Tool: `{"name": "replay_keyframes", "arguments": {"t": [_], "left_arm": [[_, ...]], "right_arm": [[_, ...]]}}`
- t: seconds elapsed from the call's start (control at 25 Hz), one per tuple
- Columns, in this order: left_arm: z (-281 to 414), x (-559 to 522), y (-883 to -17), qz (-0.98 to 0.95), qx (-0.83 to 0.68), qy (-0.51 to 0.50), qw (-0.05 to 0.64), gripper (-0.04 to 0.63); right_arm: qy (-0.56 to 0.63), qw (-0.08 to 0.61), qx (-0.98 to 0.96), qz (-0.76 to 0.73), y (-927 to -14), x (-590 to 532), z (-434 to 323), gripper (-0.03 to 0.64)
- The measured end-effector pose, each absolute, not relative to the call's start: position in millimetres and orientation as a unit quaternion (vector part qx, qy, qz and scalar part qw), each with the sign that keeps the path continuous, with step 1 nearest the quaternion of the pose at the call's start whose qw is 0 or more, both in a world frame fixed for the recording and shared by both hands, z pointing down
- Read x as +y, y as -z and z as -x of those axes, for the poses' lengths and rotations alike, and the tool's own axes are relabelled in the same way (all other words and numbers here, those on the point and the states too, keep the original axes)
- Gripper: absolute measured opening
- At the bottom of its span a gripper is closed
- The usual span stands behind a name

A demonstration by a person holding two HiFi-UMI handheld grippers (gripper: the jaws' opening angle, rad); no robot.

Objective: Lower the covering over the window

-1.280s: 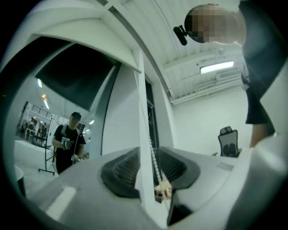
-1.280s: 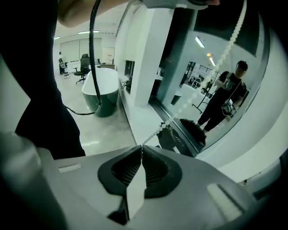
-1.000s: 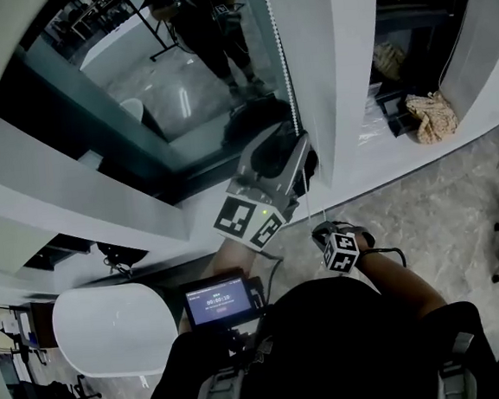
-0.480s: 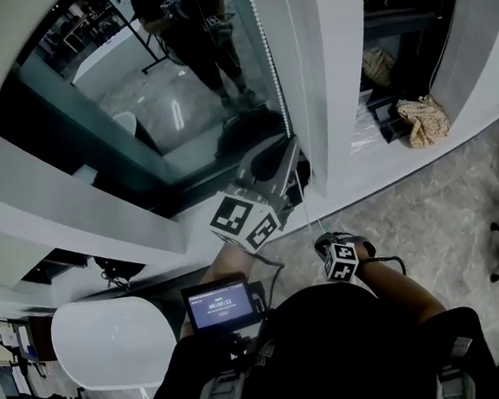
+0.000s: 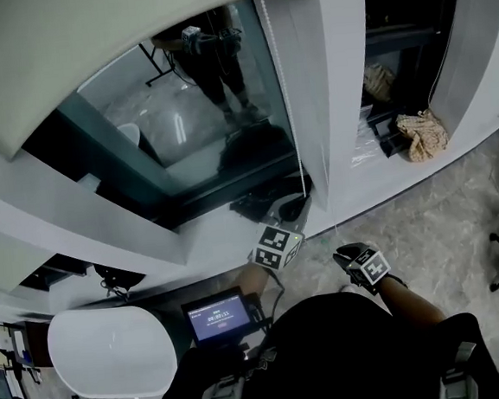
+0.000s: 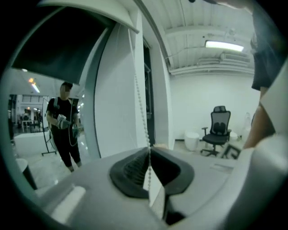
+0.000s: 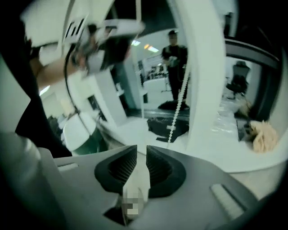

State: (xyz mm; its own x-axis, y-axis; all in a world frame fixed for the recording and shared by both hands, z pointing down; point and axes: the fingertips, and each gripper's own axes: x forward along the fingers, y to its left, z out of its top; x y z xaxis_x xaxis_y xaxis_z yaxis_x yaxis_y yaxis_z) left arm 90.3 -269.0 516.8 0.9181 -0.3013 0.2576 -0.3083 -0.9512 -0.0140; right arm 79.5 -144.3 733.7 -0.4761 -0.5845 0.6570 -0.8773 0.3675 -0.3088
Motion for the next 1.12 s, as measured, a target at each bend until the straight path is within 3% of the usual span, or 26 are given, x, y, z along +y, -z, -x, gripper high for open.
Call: {"name": "replay_keyframes", "arguments": {"t": [0.16, 0.24, 0.36, 0.56, 0.76, 0.96, 1.12], "left_arm": [[-81, -239, -605, -0.965, -0.131, -0.214, 0.068, 0.011], [-82, -224, -625, -0.963, -0.123, -0.226, 0.082, 0.011], [-98, -207, -631, -0.965, -0.105, -0.227, 0.082, 0.012], [-126, -178, -628, -0.970, -0.063, -0.231, 0.046, 0.012], [-139, -155, -626, -0.971, -0.038, -0.237, 0.012, 0.012], [-149, -108, -674, -0.944, 0.052, -0.324, -0.035, 0.012], [-143, -105, -697, -0.932, 0.052, -0.359, 0.009, 0.014]], "right_arm": [[-0.332, -0.106, -0.760, -0.549, -601, -199, -147, 0.055], [-0.256, -0.185, -0.778, -0.543, -512, -217, -162, 0.059], [-0.137, -0.196, -0.828, -0.508, -391, -233, -151, 0.123], [-0.033, -0.202, -0.856, -0.475, -267, -249, -150, 0.144], [0.003, -0.161, -0.868, -0.469, -194, -250, -175, 0.147], [0.060, -0.133, -0.877, -0.458, -131, -242, -185, 0.151], [0.067, -0.139, -0.889, -0.431, -103, -244, -178, 0.158]]}}
